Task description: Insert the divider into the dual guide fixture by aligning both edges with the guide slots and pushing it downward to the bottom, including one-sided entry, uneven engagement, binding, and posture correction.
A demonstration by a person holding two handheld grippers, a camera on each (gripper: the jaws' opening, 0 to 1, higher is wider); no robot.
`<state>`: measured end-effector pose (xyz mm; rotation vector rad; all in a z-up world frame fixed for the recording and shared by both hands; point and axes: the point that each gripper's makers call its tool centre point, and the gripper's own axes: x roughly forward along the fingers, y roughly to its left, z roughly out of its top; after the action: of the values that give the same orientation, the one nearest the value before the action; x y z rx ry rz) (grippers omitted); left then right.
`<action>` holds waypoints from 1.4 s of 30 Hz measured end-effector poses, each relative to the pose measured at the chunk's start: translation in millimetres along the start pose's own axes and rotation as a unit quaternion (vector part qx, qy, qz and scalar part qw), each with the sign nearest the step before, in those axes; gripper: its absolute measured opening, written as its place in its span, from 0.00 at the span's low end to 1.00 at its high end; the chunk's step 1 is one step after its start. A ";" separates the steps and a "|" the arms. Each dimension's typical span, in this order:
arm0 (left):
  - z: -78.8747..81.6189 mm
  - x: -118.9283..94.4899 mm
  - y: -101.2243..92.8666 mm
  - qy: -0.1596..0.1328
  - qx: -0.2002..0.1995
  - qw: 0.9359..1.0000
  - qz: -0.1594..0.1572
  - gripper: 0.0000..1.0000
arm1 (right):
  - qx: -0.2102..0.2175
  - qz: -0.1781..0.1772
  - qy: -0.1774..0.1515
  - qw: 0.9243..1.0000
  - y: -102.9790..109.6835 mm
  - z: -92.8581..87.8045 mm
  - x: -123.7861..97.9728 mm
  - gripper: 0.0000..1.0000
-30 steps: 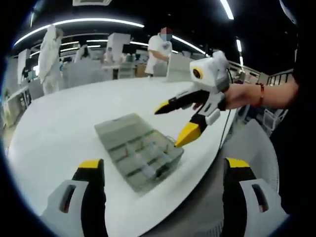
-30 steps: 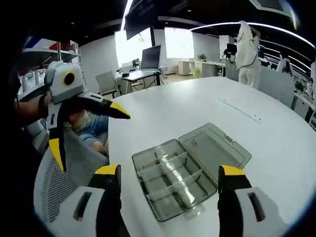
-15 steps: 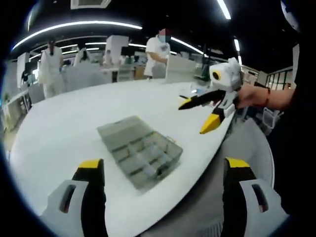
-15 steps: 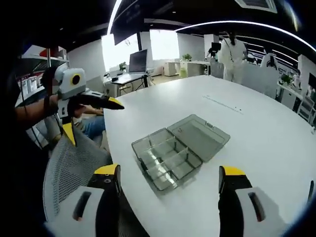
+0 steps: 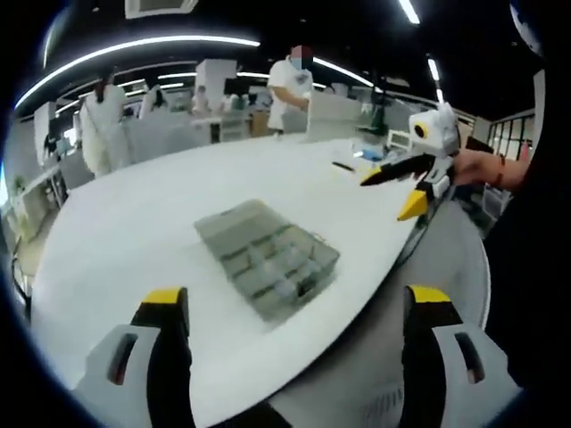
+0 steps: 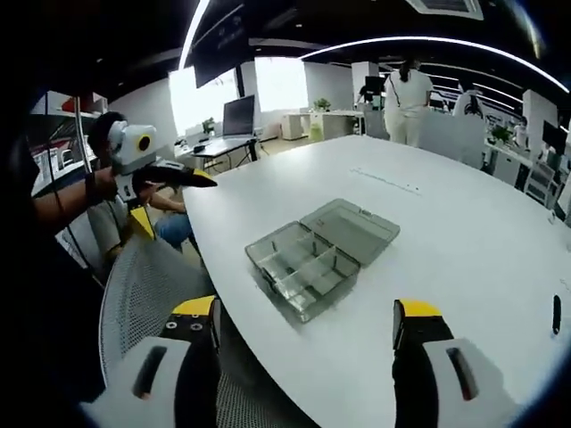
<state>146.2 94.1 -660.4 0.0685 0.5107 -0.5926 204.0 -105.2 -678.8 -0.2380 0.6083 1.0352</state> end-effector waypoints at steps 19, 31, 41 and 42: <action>-7.4 -14.2 3.5 -0.002 -0.021 0.999 0.029 0.99 | 0.016 -0.022 -0.008 1.000 -11.6 -6.5 -28.2 0.80; -5.2 -13.9 -4.6 -0.011 -0.032 0.999 0.027 0.99 | 0.004 0.000 0.009 1.000 -0.5 -8.9 -12.1 0.78; -3.3 -18.1 -0.2 -0.011 -0.034 0.999 0.032 0.99 | -0.010 0.002 0.015 1.000 -2.5 -5.6 -6.1 0.78; -3.3 -18.0 0.5 -0.012 -0.035 0.999 0.032 0.99 | -0.013 0.002 0.018 1.000 -1.9 -6.1 -5.1 0.78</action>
<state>132.2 104.5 -654.7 0.0125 0.5043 -0.5114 201.6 -112.7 -681.0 -0.2788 0.6275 1.0454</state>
